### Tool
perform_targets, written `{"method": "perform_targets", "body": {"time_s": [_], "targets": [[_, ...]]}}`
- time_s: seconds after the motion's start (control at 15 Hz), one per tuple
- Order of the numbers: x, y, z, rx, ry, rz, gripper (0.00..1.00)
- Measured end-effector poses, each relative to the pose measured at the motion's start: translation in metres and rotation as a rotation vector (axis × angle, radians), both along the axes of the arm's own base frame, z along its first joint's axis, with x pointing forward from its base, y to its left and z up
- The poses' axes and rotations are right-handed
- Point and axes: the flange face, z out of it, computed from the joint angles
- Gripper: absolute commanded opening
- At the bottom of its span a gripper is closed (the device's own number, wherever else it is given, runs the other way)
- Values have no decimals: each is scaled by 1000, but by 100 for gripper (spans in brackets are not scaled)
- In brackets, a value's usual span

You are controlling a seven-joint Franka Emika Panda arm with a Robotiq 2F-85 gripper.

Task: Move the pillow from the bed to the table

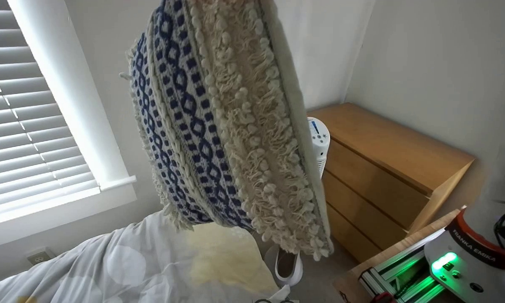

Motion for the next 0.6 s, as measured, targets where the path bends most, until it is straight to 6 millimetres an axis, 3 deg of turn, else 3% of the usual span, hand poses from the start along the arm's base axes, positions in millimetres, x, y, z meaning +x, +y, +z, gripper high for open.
{"method": "perform_targets", "body": {"time_s": [0.33,0.6], "targets": [[-15,-89,48,-23,-68,-152,4],[-7,-169,61,-31,-105,-286,4]]}}
